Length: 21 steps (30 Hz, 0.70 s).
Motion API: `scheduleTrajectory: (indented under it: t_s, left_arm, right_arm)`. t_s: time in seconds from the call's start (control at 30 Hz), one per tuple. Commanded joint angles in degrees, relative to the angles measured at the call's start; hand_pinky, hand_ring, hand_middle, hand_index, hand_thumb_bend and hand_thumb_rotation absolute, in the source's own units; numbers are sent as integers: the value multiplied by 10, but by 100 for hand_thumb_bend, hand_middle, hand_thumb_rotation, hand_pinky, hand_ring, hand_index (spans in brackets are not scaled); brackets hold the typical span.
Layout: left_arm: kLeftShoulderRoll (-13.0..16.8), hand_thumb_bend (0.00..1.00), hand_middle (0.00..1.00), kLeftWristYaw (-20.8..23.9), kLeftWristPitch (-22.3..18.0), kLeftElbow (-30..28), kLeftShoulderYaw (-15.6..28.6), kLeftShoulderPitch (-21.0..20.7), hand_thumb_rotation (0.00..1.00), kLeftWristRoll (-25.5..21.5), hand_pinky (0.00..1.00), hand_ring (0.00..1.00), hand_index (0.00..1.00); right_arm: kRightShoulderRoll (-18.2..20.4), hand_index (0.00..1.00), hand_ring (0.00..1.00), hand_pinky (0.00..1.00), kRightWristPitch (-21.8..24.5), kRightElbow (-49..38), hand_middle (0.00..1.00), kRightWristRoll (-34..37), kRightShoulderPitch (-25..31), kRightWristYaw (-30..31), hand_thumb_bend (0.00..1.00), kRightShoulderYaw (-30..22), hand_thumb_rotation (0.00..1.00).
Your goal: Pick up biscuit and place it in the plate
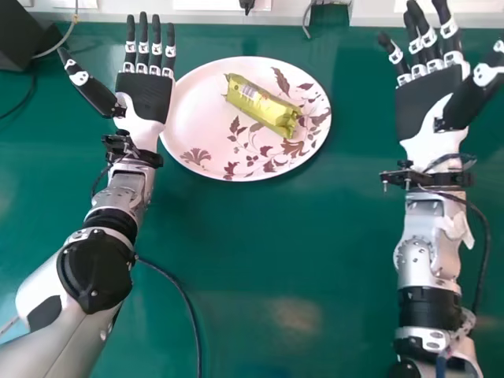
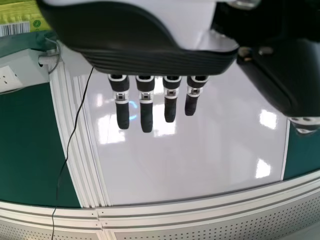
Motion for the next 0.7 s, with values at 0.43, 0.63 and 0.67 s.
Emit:
scheduleTrajectory:
  t_s: [0.43,0.63,0.67]
  left_arm:
    - [2,100,94,-12,-2,-4,-14,2,67,12,72,83,100]
    - [2,100,96,-12,-6,-4,-18,3,68,14,74,85,100]
    - [2,100,96,-13,-6,-4,-18,3,68,14,74,86,100]
  right_arm:
    - [14,86,70,73,-21,125,79,53,-52,110,100,-52,34]
    - [15,85,70,72,-21,120,79,49,-47,114,100,-52,35]
    - [15,85,69,71,-23,121,78,46,-46,111,100,-52,35]
